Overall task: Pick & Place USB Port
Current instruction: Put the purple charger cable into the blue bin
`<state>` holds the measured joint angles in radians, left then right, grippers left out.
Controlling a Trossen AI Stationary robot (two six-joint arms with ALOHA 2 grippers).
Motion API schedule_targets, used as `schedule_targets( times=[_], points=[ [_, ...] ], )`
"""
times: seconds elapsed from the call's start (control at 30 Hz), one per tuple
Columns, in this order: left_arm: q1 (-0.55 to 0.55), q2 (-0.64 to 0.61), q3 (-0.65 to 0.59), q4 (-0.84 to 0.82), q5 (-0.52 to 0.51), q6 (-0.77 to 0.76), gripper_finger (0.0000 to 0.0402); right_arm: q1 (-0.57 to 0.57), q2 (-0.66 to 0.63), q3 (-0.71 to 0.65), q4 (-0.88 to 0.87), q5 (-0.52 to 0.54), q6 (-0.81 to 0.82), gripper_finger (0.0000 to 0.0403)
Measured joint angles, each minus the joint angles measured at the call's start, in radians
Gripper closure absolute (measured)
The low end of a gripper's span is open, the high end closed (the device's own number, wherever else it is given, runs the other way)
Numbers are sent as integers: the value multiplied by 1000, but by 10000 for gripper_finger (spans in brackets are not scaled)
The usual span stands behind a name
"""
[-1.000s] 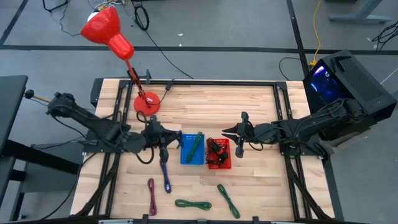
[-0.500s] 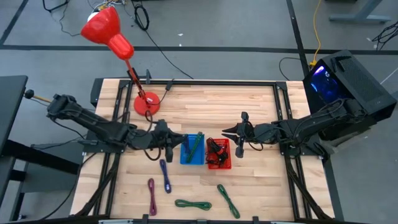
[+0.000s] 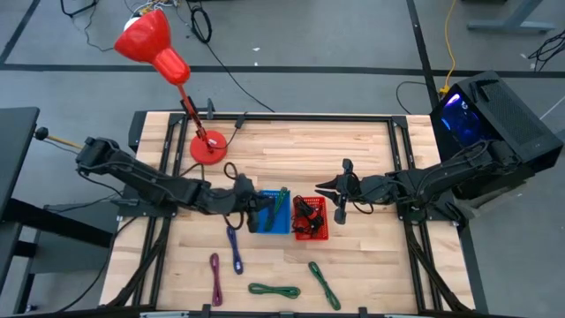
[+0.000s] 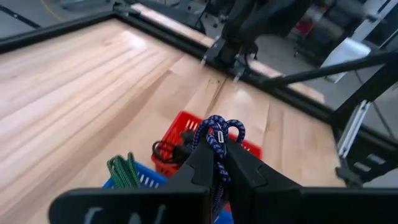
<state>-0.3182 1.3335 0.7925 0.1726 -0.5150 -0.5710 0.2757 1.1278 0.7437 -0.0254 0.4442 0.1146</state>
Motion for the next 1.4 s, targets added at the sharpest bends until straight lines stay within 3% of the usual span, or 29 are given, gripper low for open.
schedule_targets(
  times=[0.43,0.63,0.93,1.4],
  points=[
    [52,96,0,1,87,-68,382,0,0,0,-1,-17,2,344],
    [81,101,0,-40,79,-82,379,0,0,0,-24,-17,5,344],
    [141,101,0,-92,88,-152,338,0,0,0,-46,-17,12,344],
    [178,101,0,-114,94,-151,333,0,0,0,-50,-16,9,344]
  ],
)
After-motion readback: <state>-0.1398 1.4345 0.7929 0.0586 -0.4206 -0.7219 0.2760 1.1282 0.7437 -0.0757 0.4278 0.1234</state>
